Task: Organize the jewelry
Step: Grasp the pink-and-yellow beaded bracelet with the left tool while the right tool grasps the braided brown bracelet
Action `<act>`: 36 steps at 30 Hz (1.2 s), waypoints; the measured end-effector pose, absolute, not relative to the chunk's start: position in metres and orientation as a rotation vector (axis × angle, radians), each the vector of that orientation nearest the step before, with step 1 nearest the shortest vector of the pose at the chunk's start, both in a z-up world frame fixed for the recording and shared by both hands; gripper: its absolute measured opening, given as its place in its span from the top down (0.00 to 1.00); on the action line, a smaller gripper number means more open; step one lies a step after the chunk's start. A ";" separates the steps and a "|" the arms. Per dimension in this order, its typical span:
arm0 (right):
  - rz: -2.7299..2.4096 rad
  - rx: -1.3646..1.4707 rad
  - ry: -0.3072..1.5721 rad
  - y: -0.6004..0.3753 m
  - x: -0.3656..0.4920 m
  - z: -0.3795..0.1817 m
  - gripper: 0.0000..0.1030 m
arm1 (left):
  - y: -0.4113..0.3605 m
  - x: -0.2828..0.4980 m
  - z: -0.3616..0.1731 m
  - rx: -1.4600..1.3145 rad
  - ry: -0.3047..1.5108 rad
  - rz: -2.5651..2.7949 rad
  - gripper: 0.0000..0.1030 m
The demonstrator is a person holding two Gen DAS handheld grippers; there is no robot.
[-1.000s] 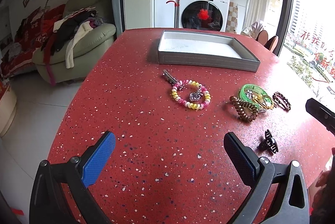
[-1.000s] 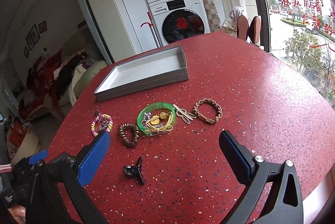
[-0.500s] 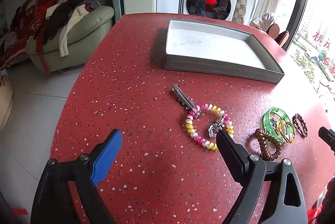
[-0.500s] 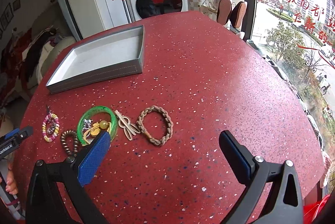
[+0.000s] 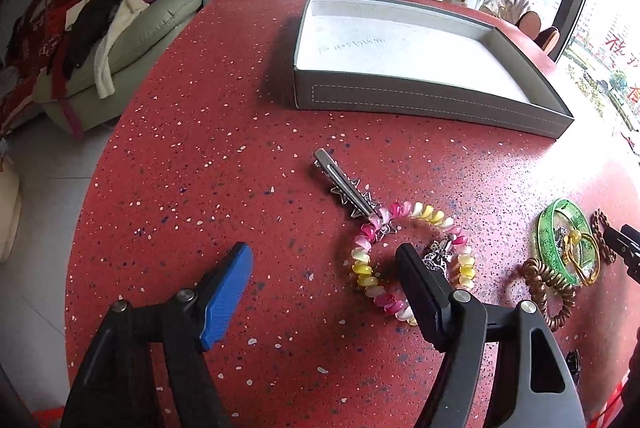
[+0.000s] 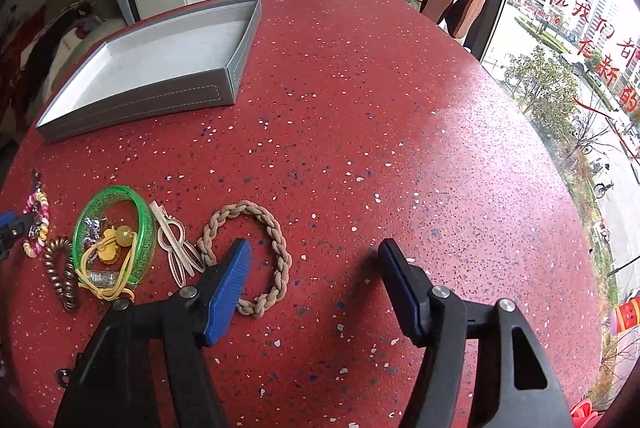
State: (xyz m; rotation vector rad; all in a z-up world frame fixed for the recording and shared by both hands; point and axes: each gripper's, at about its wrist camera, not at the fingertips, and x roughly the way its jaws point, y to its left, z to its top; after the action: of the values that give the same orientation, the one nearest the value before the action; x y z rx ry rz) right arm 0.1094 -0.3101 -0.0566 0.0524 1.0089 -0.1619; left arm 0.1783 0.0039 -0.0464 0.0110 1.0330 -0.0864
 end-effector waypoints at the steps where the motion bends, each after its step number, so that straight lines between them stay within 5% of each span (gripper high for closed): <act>1: -0.159 0.050 1.008 -0.309 0.109 -0.056 0.34 | 0.002 0.179 -0.046 0.016 1.031 -0.088 0.15; 10: -0.092 0.024 1.024 -0.295 0.108 -0.053 0.65 | -0.008 0.177 -0.041 0.043 1.022 -0.116 0.33; 13: -0.077 0.020 1.029 -0.293 0.107 -0.051 0.92 | -0.010 0.176 -0.039 0.057 1.021 -0.132 0.50; 16: -0.078 0.023 1.031 -0.292 0.108 -0.051 0.93 | -0.014 0.176 -0.038 0.074 1.019 -0.151 0.72; 36: 0.091 0.159 0.880 -0.279 0.153 0.030 0.93 | -0.004 0.196 0.026 -0.080 0.931 -0.308 0.73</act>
State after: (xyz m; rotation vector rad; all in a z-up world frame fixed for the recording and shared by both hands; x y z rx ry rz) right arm 0.1526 -0.2794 0.0296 0.1594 0.8804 0.0906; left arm 0.1956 -0.0040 0.0264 -0.0797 0.9312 -0.3081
